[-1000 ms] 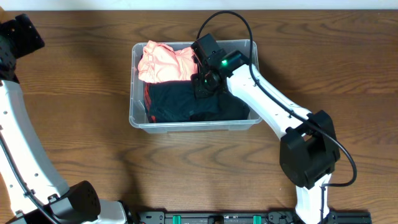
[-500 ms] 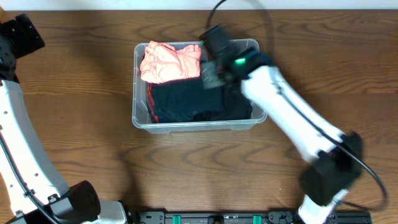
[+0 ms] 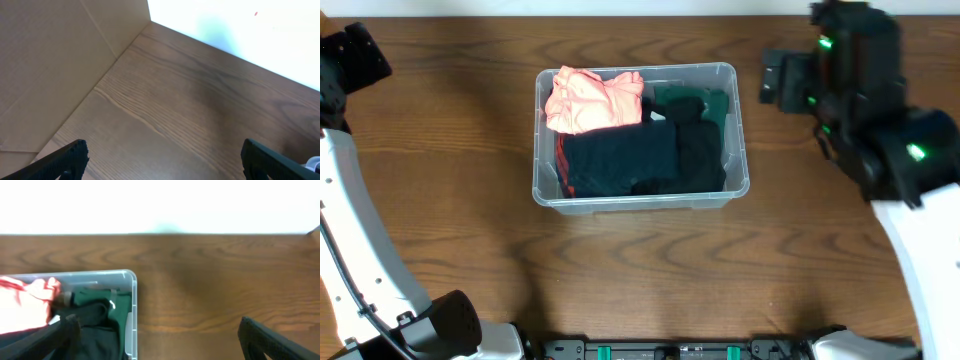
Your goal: Pack container
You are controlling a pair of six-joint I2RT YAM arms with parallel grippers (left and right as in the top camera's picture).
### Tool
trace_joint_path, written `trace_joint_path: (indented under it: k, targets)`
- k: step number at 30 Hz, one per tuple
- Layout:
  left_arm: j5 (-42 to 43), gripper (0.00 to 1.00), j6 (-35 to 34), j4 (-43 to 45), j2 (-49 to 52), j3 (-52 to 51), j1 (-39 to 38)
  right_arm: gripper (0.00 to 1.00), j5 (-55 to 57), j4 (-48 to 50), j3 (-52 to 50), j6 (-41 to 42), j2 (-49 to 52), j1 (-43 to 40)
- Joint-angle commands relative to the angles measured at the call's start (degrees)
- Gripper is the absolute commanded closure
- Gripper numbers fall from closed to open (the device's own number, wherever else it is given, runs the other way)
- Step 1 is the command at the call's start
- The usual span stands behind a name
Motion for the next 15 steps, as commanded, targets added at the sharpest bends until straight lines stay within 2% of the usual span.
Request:
trace_joint_path:
  k: [1,15]
  targets:
    - [-0.7,0.02,0.4,-0.1,0.4,-0.3,0.2,0.01,0.6,-1.0,0.2,-1.0,-5.1,-0.2]
    - [-0.7,0.02,0.4,-0.1,0.4,-0.3,0.2,0.01,3.1,-20.8,0.2,-1.0,-14.4,-0.2]
